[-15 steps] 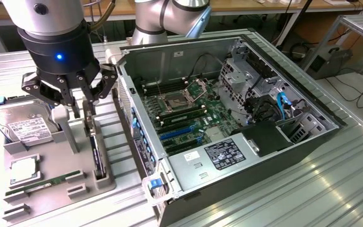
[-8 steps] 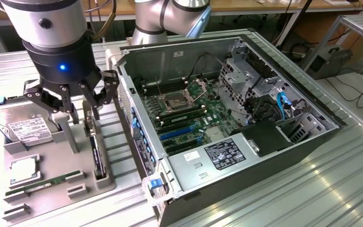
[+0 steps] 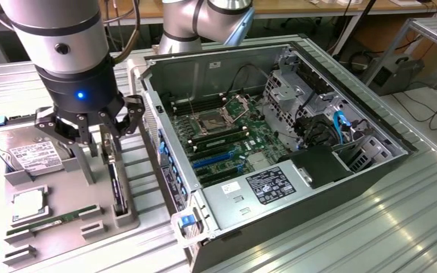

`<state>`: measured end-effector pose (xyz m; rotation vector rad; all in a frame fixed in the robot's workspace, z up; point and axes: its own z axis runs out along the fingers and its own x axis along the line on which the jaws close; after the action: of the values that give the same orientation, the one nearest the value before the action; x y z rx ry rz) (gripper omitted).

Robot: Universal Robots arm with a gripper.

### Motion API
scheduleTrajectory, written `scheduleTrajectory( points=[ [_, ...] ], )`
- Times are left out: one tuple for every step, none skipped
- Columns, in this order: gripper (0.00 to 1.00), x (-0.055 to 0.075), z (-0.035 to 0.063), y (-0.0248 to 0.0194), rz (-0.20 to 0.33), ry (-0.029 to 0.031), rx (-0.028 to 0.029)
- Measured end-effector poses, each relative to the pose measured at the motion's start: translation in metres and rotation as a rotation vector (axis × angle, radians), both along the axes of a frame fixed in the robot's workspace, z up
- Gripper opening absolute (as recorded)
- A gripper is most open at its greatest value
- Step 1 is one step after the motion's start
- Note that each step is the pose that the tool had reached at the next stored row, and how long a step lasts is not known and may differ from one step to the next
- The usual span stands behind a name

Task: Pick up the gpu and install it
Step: 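Pick up the gpu and move the gpu toward the slot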

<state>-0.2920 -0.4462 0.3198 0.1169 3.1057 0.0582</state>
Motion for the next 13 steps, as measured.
scheduleTrajectory(
  points=[
    [0.42, 0.0, -0.0023, 0.0, 0.0, -0.0001, 0.0001],
    [0.42, 0.0, -0.0043, 0.0, 0.0, -0.0001, 0.0],
    [0.42, 0.0, -0.0075, 0.0, 0.0, -0.0001, 0.0],
    [0.42, 0.001, -0.0106, 0.0, 0.0, -0.0001, 0.0],
    [0.42, 0.001, -0.0132, 0.0, 0.0, 0.0, 0.0],
    [0.42, 0.001, -0.0151, 0.0, 0.0, -0.0001, 0.0],
    [0.42, 0.001, -0.0178, 0.0, 0.0, 0.0, 0.0],
    [0.42, 0.001, -0.0195, 0.0, 0.0, 0.0, 0.0],
    [0.42, 0.001, -0.0221, 0.0, 0.0, 0.0004, -0.0001],
    [0.42, 0.001, -0.0239, 0.0, 0.0, 0.001, 0.0],
    [0.42, 0.001, -0.0262, 0.0, 0.0, 0.002, 0.0],
    [0.42, 0.001, -0.0282, 0.0, 0.0, 0.0031, 0.0],
    [0.42, 0.001, -0.0306, 0.0, 0.0, 0.0047, 0.0]
  ],
)
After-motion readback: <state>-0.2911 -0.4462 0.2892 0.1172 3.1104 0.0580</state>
